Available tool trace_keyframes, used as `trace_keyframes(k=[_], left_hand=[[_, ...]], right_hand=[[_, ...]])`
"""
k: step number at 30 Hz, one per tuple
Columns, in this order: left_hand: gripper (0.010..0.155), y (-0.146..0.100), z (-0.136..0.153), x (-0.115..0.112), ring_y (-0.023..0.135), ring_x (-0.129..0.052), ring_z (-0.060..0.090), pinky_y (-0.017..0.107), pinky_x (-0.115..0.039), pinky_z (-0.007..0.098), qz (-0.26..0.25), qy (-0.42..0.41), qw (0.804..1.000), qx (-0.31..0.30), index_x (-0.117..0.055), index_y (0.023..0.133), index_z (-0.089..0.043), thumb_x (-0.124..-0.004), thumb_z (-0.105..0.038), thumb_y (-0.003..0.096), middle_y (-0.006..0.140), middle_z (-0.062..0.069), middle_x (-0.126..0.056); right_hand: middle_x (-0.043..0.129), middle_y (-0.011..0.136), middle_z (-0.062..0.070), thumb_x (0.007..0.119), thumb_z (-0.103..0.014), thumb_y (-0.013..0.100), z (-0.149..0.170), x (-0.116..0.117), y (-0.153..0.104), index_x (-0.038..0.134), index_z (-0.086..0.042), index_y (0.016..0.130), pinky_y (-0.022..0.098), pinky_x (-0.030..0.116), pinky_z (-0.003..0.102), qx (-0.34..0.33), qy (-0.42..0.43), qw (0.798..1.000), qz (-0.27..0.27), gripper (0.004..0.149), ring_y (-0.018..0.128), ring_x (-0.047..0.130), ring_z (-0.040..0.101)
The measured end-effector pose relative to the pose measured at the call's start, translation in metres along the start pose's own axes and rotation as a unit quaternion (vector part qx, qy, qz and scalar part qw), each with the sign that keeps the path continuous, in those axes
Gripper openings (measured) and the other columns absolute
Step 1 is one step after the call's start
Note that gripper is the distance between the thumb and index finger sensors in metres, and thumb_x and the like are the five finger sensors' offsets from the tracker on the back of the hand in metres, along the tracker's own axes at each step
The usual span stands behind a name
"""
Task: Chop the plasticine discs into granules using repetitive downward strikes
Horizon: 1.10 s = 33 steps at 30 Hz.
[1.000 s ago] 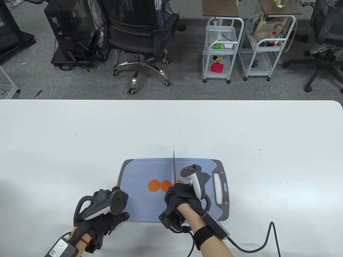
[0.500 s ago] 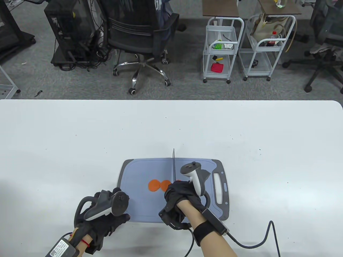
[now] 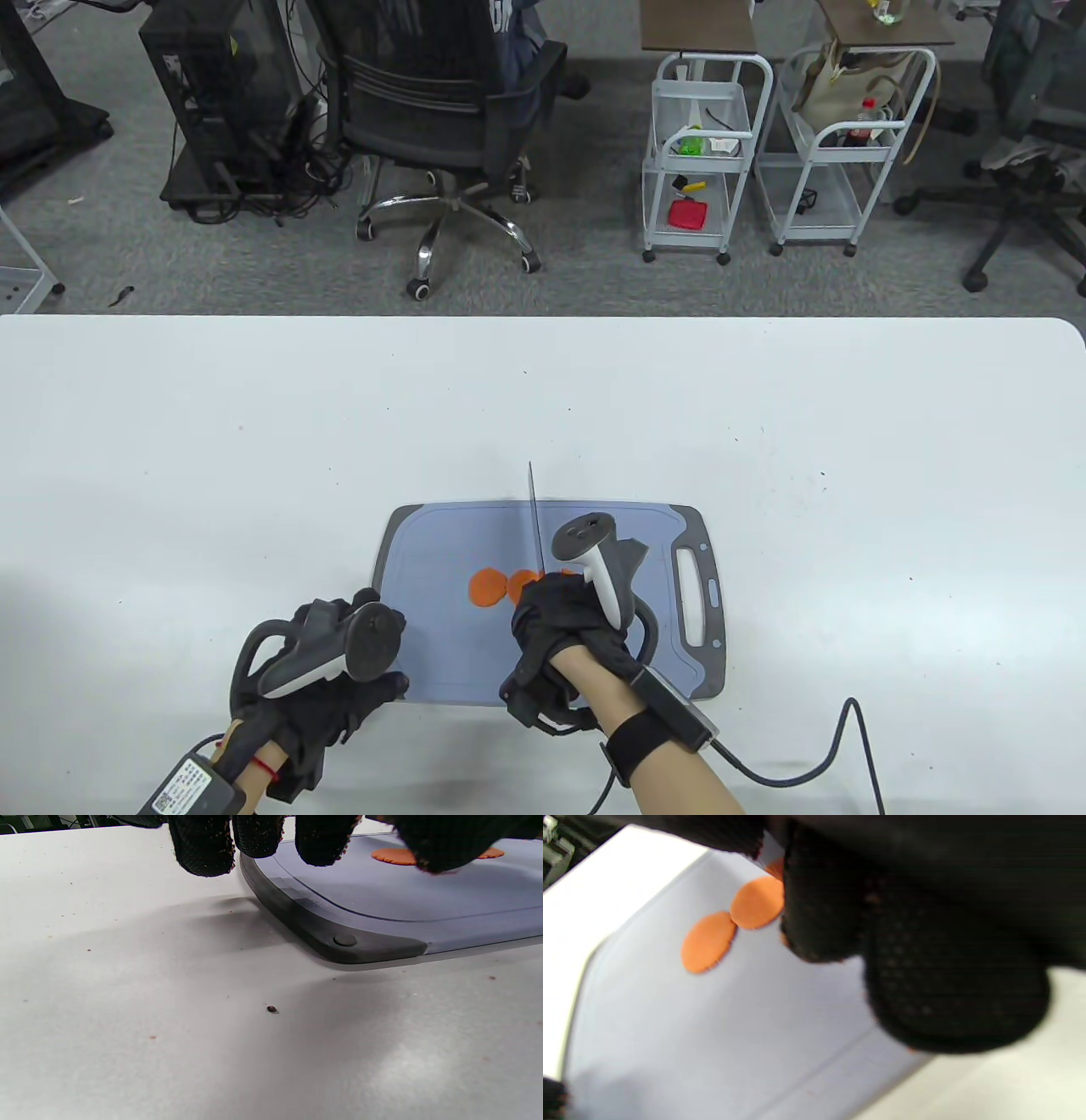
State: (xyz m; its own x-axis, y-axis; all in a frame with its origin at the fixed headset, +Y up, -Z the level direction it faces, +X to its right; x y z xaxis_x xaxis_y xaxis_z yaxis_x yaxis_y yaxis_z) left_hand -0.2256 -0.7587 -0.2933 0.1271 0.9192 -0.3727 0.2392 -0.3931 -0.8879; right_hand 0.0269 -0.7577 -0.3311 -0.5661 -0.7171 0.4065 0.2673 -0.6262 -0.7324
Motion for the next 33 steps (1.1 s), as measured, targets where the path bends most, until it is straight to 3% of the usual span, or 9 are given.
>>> trace_keyframes(k=[5, 9, 21, 23, 27, 30, 33], left_hand=[[0.079, 0.0, -0.001, -0.001, 0.107, -0.066, 0.046, 0.075, -0.048, 0.067, 0.002, -0.001, 1.0, -0.003, -0.057, 0.108, -0.031, -0.062, -0.064, 0.0359, 0.123, 0.014, -0.048], [0.079, -0.002, 0.0, 0.0, 0.107, -0.066, 0.046, 0.075, -0.048, 0.067, -0.007, 0.004, 1.0, 0.0, -0.057, 0.108, -0.031, -0.062, -0.064, 0.0357, 0.123, 0.014, -0.049], [0.079, 0.0, 0.002, -0.004, 0.107, -0.066, 0.046, 0.075, -0.049, 0.067, 0.005, 0.001, 1.0, 0.005, -0.057, 0.108, -0.031, -0.062, -0.064, 0.0359, 0.122, 0.014, -0.049], [0.079, 0.001, 0.001, -0.004, 0.107, -0.066, 0.046, 0.075, -0.049, 0.067, 0.009, 0.003, 1.0, 0.004, -0.057, 0.108, -0.031, -0.062, -0.064, 0.0359, 0.123, 0.014, -0.049], [0.079, 0.001, -0.003, -0.008, 0.107, -0.067, 0.046, 0.075, -0.049, 0.067, 0.017, 0.012, 1.0, -0.001, -0.057, 0.108, -0.031, -0.062, -0.064, 0.0359, 0.122, 0.014, -0.049], [0.079, 0.0, -0.004, -0.007, 0.107, -0.067, 0.046, 0.075, -0.049, 0.067, 0.018, 0.008, 1.0, -0.002, -0.057, 0.108, -0.031, -0.062, -0.064, 0.036, 0.123, 0.014, -0.049], [0.079, 0.001, -0.004, -0.008, 0.107, -0.067, 0.046, 0.075, -0.049, 0.067, 0.02, 0.01, 1.0, -0.001, -0.057, 0.108, -0.031, -0.062, -0.064, 0.036, 0.122, 0.014, -0.049]], right_hand=[[0.105, 0.048, 0.01, 0.071, -0.048, 0.05, -0.001, -0.001, 0.0, 0.074, -0.003, 0.084, 0.018, 0.094, 0.052, -0.01, -0.034, 0.998, 0.05, 0.057, 0.018, 0.116, 0.035], [0.105, 0.047, 0.01, 0.07, -0.048, 0.051, 0.0, 0.002, 0.003, 0.074, -0.002, 0.084, 0.018, 0.094, 0.053, -0.003, -0.017, 1.0, 0.009, 0.057, 0.019, 0.116, 0.036], [0.103, 0.041, 0.006, 0.068, -0.048, 0.05, -0.014, 0.003, 0.01, 0.071, 0.0, 0.081, 0.01, 0.093, 0.051, 0.005, -0.097, 0.995, -0.006, 0.058, 0.014, 0.115, 0.035], [0.102, 0.039, 0.004, 0.068, -0.05, 0.049, -0.014, 0.011, 0.019, 0.07, 0.0, 0.08, 0.008, 0.093, 0.051, -0.025, -0.061, 0.997, 0.044, 0.058, 0.012, 0.116, 0.034], [0.103, 0.039, 0.006, 0.068, -0.049, 0.049, -0.018, -0.002, 0.031, 0.071, 0.0, 0.08, 0.008, 0.092, 0.051, 0.016, -0.019, 0.999, -0.022, 0.058, 0.013, 0.116, 0.035], [0.104, 0.04, 0.008, 0.069, -0.048, 0.05, -0.016, -0.014, 0.019, 0.072, 0.001, 0.081, 0.009, 0.092, 0.052, 0.04, -0.006, 0.995, -0.092, 0.058, 0.014, 0.115, 0.036], [0.104, 0.041, 0.008, 0.068, -0.048, 0.05, -0.01, -0.011, 0.012, 0.072, 0.001, 0.081, 0.009, 0.093, 0.052, 0.037, -0.017, 0.996, -0.084, 0.058, 0.014, 0.116, 0.036]])
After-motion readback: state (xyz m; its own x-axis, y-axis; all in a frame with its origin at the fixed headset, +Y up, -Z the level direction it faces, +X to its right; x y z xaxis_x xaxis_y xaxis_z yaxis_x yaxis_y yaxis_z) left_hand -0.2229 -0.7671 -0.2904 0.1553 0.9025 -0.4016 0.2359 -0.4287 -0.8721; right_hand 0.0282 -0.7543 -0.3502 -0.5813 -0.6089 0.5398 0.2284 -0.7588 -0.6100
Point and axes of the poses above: the tracker on the back of each hand, its own z axis roughly to the little-finger side, its own y axis roughly from the wrist to the fingertips, x = y × z, the point moved 4 cm from there along y, roughly from the wrist to the fingertips
